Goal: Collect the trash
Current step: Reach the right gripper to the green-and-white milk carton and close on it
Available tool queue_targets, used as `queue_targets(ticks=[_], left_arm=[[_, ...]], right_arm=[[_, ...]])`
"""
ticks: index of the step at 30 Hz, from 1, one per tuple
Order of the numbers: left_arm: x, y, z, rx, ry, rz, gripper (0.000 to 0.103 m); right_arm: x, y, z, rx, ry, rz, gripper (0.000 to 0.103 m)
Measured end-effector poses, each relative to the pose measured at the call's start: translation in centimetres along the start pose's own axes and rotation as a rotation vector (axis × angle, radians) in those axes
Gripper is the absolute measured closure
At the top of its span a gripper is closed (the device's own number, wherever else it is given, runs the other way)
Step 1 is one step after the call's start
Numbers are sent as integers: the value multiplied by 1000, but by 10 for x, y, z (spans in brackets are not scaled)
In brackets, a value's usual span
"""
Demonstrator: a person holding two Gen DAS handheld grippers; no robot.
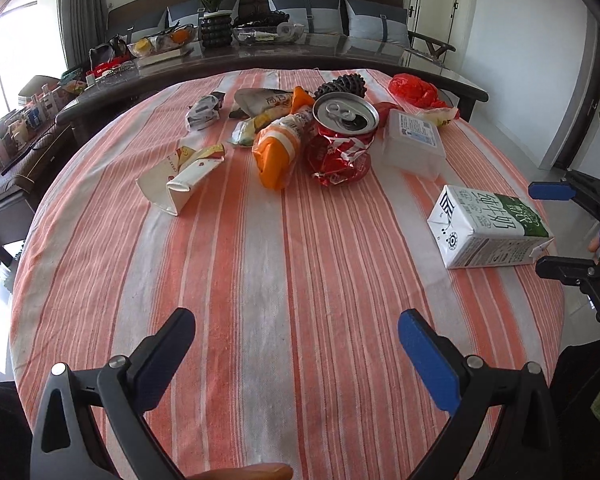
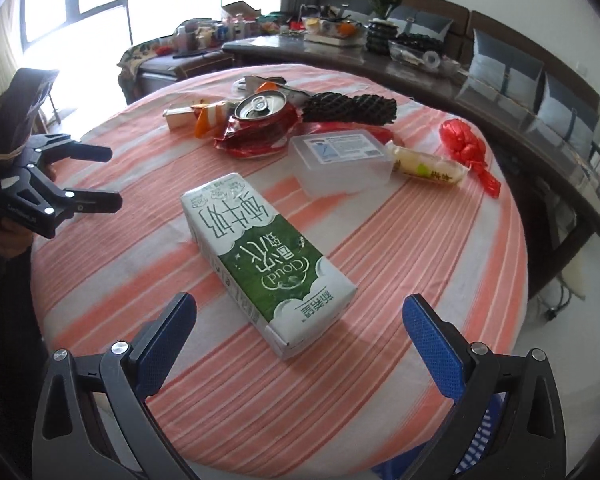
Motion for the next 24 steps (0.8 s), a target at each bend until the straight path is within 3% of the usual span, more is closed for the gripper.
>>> queue_targets(ticks=[3, 9, 10, 11, 12, 15, 19, 24], left_arm=[[-9, 2, -5, -5, -19, -23, 0], [-10, 3, -6, -18, -15, -22, 0], [-9, 3, -6, -18, -13, -23, 0], [-9, 3, -6, -18, -14, -24, 0], [-9, 4, -6, -18, -14, -23, 0], [-9, 3, -6, -16, -15, -21, 0], [-9, 3, -6, -18, -14, -20, 0], [-11, 1, -6, -13, -18, -30, 0]], right_arm=[[-14, -8, 3, 43, -62, -36, 0], [-38, -16, -6, 129, -72, -129, 1], [-40, -16, -9, 138, -80, -141, 6], [-41, -16, -10, 140, -90, -150, 21], [-41, -16, -12, 138, -84, -156, 28], [-37, -13, -11, 102, -65, -154, 36], [-22, -7, -2, -26, 43, -127, 50], [0, 15, 31, -387, 303, -112, 52]])
Point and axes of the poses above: each gripper's, at about its wrist camera, not at the fingertips, and x roughly against the way its jaws point, z to its right, y to its underside, the point moved 3 cm from there along -x, roughly the way its jaws point, and after that the axes turned 4 degrees about z, right-handed, at the moved point
